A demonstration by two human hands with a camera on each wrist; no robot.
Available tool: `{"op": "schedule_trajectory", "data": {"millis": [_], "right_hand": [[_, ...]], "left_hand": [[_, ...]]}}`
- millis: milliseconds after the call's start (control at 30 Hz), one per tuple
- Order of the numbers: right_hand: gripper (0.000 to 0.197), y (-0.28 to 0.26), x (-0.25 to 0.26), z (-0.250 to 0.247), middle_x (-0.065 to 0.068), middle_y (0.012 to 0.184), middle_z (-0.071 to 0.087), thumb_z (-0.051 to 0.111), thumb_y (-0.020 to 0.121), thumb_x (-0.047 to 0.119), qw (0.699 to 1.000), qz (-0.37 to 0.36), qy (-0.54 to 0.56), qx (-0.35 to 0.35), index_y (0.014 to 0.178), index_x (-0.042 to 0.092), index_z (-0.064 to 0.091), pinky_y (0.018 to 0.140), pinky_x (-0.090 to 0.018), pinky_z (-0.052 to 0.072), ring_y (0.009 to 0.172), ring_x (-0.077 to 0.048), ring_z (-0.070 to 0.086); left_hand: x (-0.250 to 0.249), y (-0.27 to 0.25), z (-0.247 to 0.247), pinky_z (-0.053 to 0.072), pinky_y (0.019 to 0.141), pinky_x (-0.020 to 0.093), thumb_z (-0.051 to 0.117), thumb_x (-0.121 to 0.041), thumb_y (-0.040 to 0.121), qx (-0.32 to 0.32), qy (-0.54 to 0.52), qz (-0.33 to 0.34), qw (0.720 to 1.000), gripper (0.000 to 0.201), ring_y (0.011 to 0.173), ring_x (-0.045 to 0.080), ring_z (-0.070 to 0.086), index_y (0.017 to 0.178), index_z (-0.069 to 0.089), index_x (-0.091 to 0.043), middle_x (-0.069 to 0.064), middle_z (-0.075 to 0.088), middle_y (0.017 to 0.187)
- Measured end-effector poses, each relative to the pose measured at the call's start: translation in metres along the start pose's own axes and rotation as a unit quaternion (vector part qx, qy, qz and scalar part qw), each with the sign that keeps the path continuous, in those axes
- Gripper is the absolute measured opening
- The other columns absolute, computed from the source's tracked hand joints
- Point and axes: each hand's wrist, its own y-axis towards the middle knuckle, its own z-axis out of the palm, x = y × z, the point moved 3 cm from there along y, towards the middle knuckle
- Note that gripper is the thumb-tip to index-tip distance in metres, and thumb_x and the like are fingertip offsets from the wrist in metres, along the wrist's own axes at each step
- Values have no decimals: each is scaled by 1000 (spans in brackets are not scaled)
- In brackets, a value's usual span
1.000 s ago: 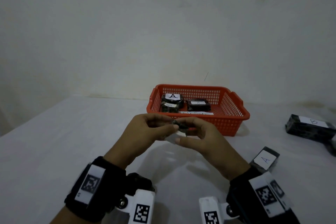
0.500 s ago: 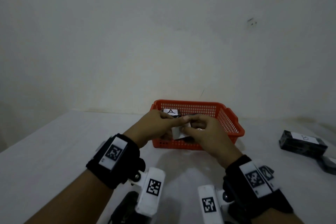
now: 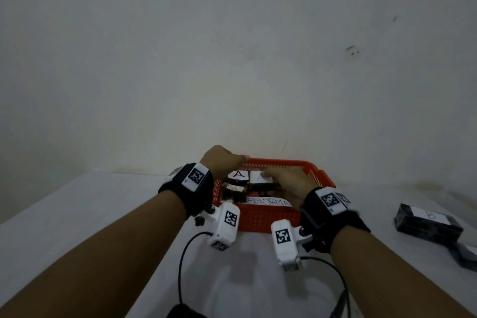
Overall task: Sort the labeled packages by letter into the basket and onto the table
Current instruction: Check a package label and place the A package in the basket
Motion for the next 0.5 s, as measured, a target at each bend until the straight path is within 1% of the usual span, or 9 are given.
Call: {"op": "schedule_trajectory", "data": {"millis": [67, 133, 233, 267, 333, 367, 433, 467, 500], "right_hand": [[26, 17, -8, -1, -25, 106, 75, 76, 88, 6, 999, 23, -39, -12, 107, -10, 72, 80, -40, 64, 86, -33, 76], [24, 29, -16, -2, -26, 104, 75, 78, 87, 6, 996, 42, -74, -20, 103, -11, 71, 73, -38, 63, 87, -35, 76], [27, 45, -26, -3, -25, 108, 74, 80, 86, 6, 992, 73, -104, -17, 107, -9, 70, 66, -38, 63, 93, -38, 76], [28, 48, -29, -1, -24, 109, 74, 80, 86, 7, 990, 81, -116, -12, 108, -8, 70, 68, -40, 65, 96, -39, 76], [26, 59, -32, 3, -21, 112, 75, 83, 84, 10, 984, 88, -153, 3, 103, -5, 73, 81, -48, 65, 102, -37, 75], [24, 63, -33, 5, -19, 113, 76, 84, 83, 13, 980, 91, -179, 10, 98, -3, 74, 88, -50, 63, 105, -35, 74], [17, 69, -35, 9, -15, 113, 76, 84, 84, 15, 969, 92, -229, 22, 87, 4, 72, 97, -48, 60, 111, -32, 72], [14, 71, -37, 12, -14, 114, 75, 83, 85, 16, 964, 94, -246, 31, 84, 7, 72, 99, -46, 59, 112, -31, 71], [14, 74, -39, 14, -14, 113, 75, 83, 85, 16, 960, 101, -257, 42, 82, 10, 72, 100, -46, 58, 112, -30, 72]], "left_hand": [[9, 15, -4, 41, 56, 25, 68, -36, 88, -41, 31, -32, 998, 43, 54, 19, 48, 58, 53, -9, 3, 51, 56], [19, 28, -8, 33, 52, 23, 66, -28, 86, -58, 46, -68, 995, 41, 51, 17, 41, 57, 43, -11, 2, 44, 55], [38, 47, -9, 35, 53, 23, 66, -29, 83, -47, 54, -104, 992, 35, 55, 19, 47, 60, 46, -11, 3, 51, 60], [43, 51, -8, 37, 54, 24, 67, -30, 83, -43, 54, -112, 991, 32, 57, 20, 50, 64, 50, -11, 3, 54, 63], [49, 58, -5, 39, 57, 26, 65, -31, 87, -22, 68, -111, 991, 26, 61, 20, 52, 75, 55, -11, 5, 55, 69], [48, 59, -2, 42, 61, 28, 62, -30, 90, -6, 70, -113, 991, 22, 66, 22, 56, 81, 58, -10, 7, 57, 76], [51, 62, 5, 50, 75, 34, 57, -26, 96, 27, 67, -119, 990, 23, 94, 30, 65, 99, 64, -4, 16, 64, 102], [52, 61, 9, 52, 84, 36, 56, -23, 98, 33, 73, -121, 989, 28, 109, 34, 65, 112, 64, 0, 19, 64, 115], [53, 61, 12, 51, 87, 35, 57, -20, 98, 32, 75, -127, 989, 33, 118, 36, 63, 122, 63, 3, 20, 64, 124]]}}
